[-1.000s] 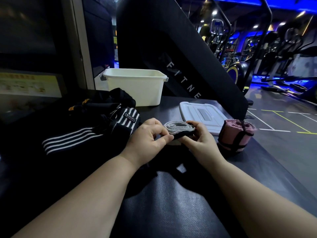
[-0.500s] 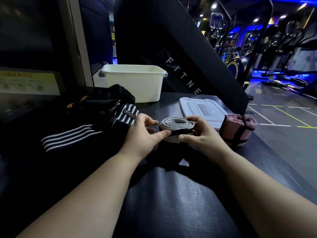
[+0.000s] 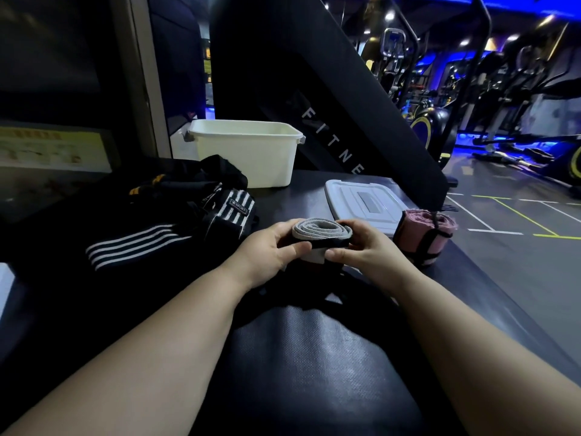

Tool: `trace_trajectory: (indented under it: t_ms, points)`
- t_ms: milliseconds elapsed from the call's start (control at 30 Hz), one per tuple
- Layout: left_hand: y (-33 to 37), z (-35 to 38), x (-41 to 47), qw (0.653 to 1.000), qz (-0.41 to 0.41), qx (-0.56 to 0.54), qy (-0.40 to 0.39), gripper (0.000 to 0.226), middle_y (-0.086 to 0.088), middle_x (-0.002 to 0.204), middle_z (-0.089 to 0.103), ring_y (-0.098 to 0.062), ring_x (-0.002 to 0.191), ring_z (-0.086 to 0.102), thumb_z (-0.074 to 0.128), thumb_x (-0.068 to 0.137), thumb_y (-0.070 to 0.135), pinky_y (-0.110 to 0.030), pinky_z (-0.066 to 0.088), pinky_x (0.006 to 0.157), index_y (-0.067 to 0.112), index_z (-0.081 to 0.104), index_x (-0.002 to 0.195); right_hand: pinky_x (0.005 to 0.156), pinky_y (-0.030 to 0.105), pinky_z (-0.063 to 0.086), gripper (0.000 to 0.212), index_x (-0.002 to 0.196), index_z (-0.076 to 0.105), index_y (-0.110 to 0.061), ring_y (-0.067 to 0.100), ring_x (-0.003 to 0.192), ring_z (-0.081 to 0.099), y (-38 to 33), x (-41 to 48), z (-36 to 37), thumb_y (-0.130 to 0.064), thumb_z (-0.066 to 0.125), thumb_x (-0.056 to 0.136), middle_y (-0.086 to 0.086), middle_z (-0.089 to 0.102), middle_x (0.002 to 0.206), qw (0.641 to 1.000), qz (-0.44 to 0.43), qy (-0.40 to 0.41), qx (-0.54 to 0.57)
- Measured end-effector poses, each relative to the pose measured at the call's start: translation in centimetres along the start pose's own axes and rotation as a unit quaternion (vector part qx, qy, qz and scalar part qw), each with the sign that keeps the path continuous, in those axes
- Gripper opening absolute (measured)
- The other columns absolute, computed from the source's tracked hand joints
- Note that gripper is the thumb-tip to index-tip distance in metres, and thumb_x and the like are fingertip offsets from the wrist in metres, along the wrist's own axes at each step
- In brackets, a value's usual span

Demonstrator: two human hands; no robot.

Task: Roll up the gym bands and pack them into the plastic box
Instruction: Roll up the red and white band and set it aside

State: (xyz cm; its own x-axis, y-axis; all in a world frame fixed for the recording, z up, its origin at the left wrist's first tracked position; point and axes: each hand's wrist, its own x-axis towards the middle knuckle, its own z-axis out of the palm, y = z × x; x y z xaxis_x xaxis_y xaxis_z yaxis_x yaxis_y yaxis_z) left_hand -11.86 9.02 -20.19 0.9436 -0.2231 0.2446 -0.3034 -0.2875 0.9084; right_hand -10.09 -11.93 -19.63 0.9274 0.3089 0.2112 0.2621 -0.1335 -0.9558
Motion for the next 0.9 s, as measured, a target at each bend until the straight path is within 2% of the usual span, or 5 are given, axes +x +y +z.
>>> trace_trajectory:
  t_ms: [133, 333, 567, 733, 900]
  points:
    - [0.7, 0.4, -0.5, 0.999, 0.004, 0.030, 0.020, 0.034, 0.021, 0.106, 0.061, 0.017, 0.094, 0.055, 0.062, 0.093, 0.017, 0.001, 0.037, 0.083, 0.027, 0.056, 0.126, 0.087, 0.025, 0.053, 0.046, 0.108, 0.060, -0.022, 0.007, 0.095, 0.067, -0.2, -0.6, 0.3, 0.001, 0.078, 0.072, -0.003, 0.071, 0.103, 1.000, 0.003, 0.002, -0.026]
    - [1.2, 1.7, -1.5, 0.999, -0.018, 0.039, 0.031, 0.045, 0.008, 0.119, 0.064, -0.005, 0.112, 0.059, 0.067, 0.090, 0.030, -0.012, 0.042, 0.097, 0.018, 0.055, 0.132, 0.090, 0.020, 0.051, 0.061, 0.115, 0.056, -0.026, 0.007, 0.102, 0.065, -1.2, -2.4, -0.4, -0.009, 0.088, 0.066, -0.007, 0.069, 0.111, 0.990, 0.001, 0.001, -0.144]
    - [3.6, 5.7, -2.2, 0.995, -0.031, 0.062, -0.077, 0.062, 0.007, 0.120, 0.064, -0.003, 0.113, 0.059, 0.075, 0.080, 0.002, -0.015, 0.045, 0.098, 0.020, 0.049, 0.133, 0.092, 0.029, 0.053, 0.071, 0.114, 0.059, -0.028, 0.011, 0.105, 0.066, -1.2, -6.9, -4.6, -0.020, 0.092, 0.051, -0.006, 0.070, 0.111, 0.988, 0.006, 0.044, -0.148]
    - [5.1, 10.4, -1.6, 0.994, -0.010, 0.092, -0.065, 0.057, 0.002, 0.120, 0.067, -0.008, 0.111, 0.062, 0.077, 0.078, 0.005, -0.025, 0.047, 0.101, 0.020, 0.057, 0.129, 0.093, 0.033, 0.054, 0.081, 0.122, 0.052, -0.025, 0.013, 0.107, 0.065, -0.4, -9.9, -8.2, 0.001, 0.090, 0.056, -0.004, 0.067, 0.117, 0.988, 0.026, 0.063, -0.135]
    - [6.0, 14.6, -0.1, 0.993, -0.006, 0.103, -0.058, 0.052, 0.004, 0.119, 0.065, -0.004, 0.103, 0.059, 0.075, 0.081, 0.010, 0.003, 0.037, 0.075, 0.016, 0.057, 0.130, 0.084, 0.027, 0.055, 0.087, 0.124, 0.038, -0.023, 0.013, 0.099, 0.065, 0.5, -10.8, -11.3, 0.008, 0.086, 0.059, -0.001, 0.062, 0.116, 0.979, 0.036, 0.136, -0.147]
